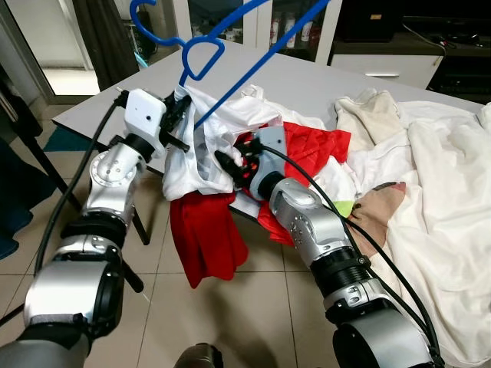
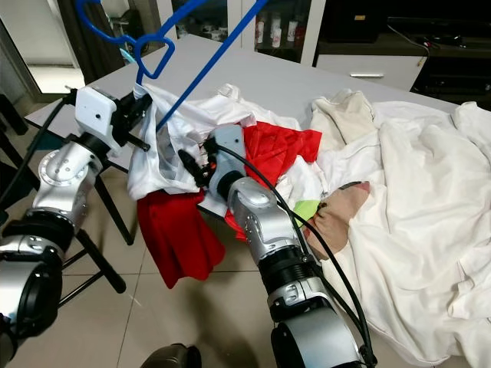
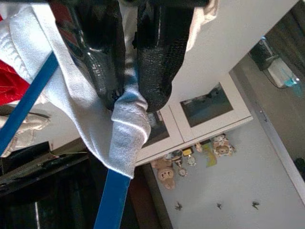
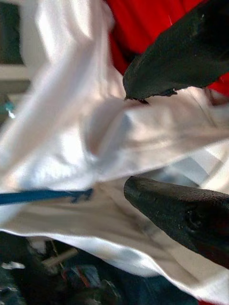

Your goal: Hang hanger

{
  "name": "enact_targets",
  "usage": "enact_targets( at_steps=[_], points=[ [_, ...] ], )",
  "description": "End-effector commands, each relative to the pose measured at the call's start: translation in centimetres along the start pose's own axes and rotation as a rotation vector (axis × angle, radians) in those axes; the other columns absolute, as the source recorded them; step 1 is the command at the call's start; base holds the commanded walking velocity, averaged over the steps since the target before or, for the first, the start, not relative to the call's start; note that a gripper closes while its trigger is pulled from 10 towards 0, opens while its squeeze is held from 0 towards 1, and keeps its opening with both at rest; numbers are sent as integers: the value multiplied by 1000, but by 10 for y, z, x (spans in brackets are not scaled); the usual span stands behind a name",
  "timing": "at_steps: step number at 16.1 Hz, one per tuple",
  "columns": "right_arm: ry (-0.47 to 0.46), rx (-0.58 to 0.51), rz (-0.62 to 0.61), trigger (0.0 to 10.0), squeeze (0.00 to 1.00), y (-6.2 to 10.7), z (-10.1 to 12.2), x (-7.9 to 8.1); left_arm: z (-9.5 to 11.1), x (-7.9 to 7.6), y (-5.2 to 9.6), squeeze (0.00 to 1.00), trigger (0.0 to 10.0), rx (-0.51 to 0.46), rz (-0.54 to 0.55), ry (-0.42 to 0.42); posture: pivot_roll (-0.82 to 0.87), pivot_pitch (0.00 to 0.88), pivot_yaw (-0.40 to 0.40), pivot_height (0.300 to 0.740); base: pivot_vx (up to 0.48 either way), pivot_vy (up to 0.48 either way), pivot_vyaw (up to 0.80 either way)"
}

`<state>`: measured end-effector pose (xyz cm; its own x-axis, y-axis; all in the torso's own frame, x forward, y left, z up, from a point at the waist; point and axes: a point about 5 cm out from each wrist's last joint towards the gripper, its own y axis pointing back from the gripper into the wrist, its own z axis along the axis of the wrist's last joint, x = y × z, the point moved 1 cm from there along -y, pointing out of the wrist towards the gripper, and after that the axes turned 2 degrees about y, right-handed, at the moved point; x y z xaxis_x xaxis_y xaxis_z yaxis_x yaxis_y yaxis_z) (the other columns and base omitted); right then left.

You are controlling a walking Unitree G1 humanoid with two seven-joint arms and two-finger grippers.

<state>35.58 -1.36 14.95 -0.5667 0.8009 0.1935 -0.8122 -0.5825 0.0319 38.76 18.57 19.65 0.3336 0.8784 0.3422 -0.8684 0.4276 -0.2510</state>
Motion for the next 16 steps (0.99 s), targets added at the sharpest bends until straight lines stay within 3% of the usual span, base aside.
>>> enact_targets(
  at_steps=[1, 4, 5, 6, 7, 8, 9, 16],
  points=[
    [44, -51, -14, 10000, 0, -1, 7, 1, 2, -2, 1, 0, 0, -20, 3, 4, 133, 0, 42, 740, 0, 0, 0],
    [77, -79, -39, 10000, 0, 8, 3, -7, -8, -10, 9, 0, 0, -2, -1, -2, 146, 0, 42, 740, 0, 0, 0],
    [108, -103, -79, 10000, 0, 21, -3, -19, -17, -15, 17, 0, 1804, 19, 40, 13, 151, 0, 39, 740, 0, 0, 0],
    [118, -111, -93, 10000, 0, 26, -5, -22, -20, -17, 19, 0, 1804, 25, 57, 20, 152, 0, 38, 740, 0, 0, 0],
    [129, -126, -109, 10000, 0, 32, -6, -27, -23, -19, 21, 0, 4275, 32, 84, 35, 152, 0, 36, 740, 0, 0, 0],
    [149, -142, -153, 10000, 0, 43, -9, -38, -27, -23, 22, 0, 9412, 45, 123, 60, 152, 0, 35, 740, 0, 0, 0],
    [162, -147, -170, 10000, 0, 47, -10, -41, -28, -25, 22, 0, 10000, 51, 135, 68, 146, 0, 35, 740, 0, 0, 0],
    [174, -162, -211, 10000, 0, 71, -20, -47, -33, -42, 10, 0, 10000, 93, 174, 114, 111, 0, 42, 740, 0, 0, 0]
  ],
)
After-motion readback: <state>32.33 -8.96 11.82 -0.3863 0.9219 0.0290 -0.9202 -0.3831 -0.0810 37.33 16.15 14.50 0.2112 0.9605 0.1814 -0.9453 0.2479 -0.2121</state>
